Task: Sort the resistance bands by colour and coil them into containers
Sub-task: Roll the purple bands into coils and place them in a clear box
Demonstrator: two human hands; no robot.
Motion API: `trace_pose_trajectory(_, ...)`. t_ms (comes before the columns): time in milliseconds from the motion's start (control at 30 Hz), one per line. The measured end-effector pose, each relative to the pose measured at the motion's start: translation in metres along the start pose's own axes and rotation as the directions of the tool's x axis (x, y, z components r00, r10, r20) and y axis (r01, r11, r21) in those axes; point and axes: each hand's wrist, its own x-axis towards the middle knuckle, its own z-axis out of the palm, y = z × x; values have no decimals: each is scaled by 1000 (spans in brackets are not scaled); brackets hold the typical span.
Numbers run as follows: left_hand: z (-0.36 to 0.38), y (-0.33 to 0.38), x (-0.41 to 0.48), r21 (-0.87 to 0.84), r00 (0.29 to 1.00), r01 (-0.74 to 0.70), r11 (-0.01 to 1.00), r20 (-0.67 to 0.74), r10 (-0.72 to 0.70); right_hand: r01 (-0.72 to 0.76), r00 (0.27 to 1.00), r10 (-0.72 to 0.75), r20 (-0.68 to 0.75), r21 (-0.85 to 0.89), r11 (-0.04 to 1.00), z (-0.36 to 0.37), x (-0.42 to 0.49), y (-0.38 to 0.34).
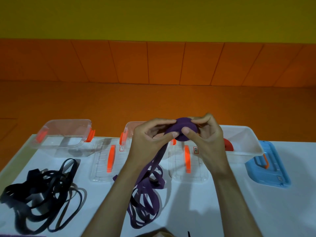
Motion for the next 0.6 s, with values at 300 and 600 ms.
trace_pose_trajectory(300, -3, -3, 1, 52, 1000, -11, 999, 22, 10, 21, 999, -24, -35, -65, 998, -7, 2, 7)
trace_pose_trajectory(600, 3, -1, -4, 5, 999, 31, 999, -27, -31, 32, 994, -32, -104, -5, 999, -6, -3, 11)
